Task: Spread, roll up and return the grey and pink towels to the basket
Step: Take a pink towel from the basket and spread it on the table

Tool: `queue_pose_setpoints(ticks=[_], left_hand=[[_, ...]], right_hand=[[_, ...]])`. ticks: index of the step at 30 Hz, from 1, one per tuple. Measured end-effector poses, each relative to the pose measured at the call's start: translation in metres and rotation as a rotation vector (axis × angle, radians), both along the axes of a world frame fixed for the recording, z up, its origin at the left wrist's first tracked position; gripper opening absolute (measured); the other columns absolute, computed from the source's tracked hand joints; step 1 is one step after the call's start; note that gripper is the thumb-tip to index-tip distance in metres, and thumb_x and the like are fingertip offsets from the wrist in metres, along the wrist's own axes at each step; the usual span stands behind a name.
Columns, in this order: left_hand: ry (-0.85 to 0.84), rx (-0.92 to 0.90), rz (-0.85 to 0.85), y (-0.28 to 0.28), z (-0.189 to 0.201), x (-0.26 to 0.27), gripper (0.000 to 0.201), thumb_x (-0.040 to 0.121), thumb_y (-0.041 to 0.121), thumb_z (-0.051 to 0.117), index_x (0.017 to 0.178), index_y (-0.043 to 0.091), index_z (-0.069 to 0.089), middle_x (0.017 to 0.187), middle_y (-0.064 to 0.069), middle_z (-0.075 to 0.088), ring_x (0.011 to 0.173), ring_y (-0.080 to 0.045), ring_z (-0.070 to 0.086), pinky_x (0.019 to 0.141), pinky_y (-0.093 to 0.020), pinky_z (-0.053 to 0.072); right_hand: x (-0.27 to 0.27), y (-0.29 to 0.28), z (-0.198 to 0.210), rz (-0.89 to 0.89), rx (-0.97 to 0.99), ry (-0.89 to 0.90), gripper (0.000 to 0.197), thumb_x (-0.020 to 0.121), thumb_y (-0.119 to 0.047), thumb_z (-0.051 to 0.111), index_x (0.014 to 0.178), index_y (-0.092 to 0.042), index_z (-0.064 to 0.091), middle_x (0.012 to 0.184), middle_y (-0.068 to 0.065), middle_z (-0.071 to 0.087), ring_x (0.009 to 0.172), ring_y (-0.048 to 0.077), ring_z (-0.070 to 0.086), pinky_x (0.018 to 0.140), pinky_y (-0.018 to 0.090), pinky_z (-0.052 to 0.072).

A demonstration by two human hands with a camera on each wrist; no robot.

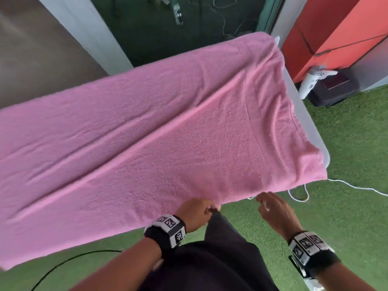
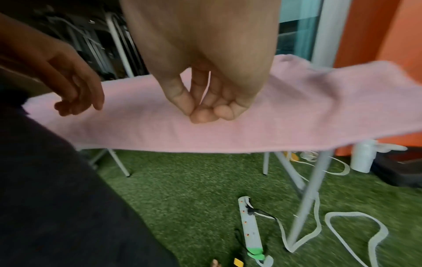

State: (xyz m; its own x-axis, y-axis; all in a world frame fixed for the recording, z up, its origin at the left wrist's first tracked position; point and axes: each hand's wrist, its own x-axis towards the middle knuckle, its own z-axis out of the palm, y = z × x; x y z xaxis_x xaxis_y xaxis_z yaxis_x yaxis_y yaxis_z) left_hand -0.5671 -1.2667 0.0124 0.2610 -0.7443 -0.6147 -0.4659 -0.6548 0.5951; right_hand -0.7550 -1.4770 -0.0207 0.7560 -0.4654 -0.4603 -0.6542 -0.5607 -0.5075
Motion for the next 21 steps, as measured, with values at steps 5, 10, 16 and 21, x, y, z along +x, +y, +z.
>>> queue_pose_setpoints(ticks=[5,10,16,21], left_hand=[[-0.037,0.07,0.329,0.134,0.003,0.035,0.02,0.094,0.02,0.053,0.111,0.02,0.065,0.093,0.005,0.066,0.073,-0.003,0.057,0.071,-0.014,0.045],[-0.137,0.075,0.624,0.277,-0.002,0.046,0.016,0.092,0.014,0.058,0.091,0.03,0.061,0.083,0.015,0.061,0.07,0.005,0.055,0.062,-0.009,0.042],[-0.34,0.194,0.8,0.434,-0.021,0.085,0.018,0.088,0.005,0.059,0.103,0.015,0.065,0.105,-0.004,0.066,0.088,-0.017,0.06,0.077,-0.03,0.052],[-0.586,0.361,0.738,0.527,-0.023,0.128,0.051,0.068,-0.002,0.07,0.115,0.012,0.059,0.115,-0.012,0.057,0.102,-0.03,0.054,0.08,-0.044,0.051]], right_hand=[[0.07,0.081,0.005,0.242,0.127,-0.068,0.014,0.09,-0.011,0.061,0.097,-0.021,0.068,0.096,-0.009,0.067,0.072,0.006,0.061,0.067,0.026,0.054],[0.143,0.18,0.009,0.475,0.152,-0.096,0.014,0.091,-0.011,0.055,0.092,-0.022,0.064,0.092,-0.012,0.063,0.073,0.009,0.06,0.073,0.033,0.054],[0.207,0.312,0.001,0.654,0.049,-0.182,0.015,0.09,-0.014,0.065,0.104,-0.014,0.064,0.102,-0.001,0.063,0.09,0.015,0.06,0.08,0.035,0.056],[0.23,0.399,-0.003,0.699,-0.103,-0.07,0.04,0.08,-0.019,0.076,0.117,-0.011,0.061,0.12,0.005,0.059,0.109,0.023,0.056,0.092,0.035,0.051]])
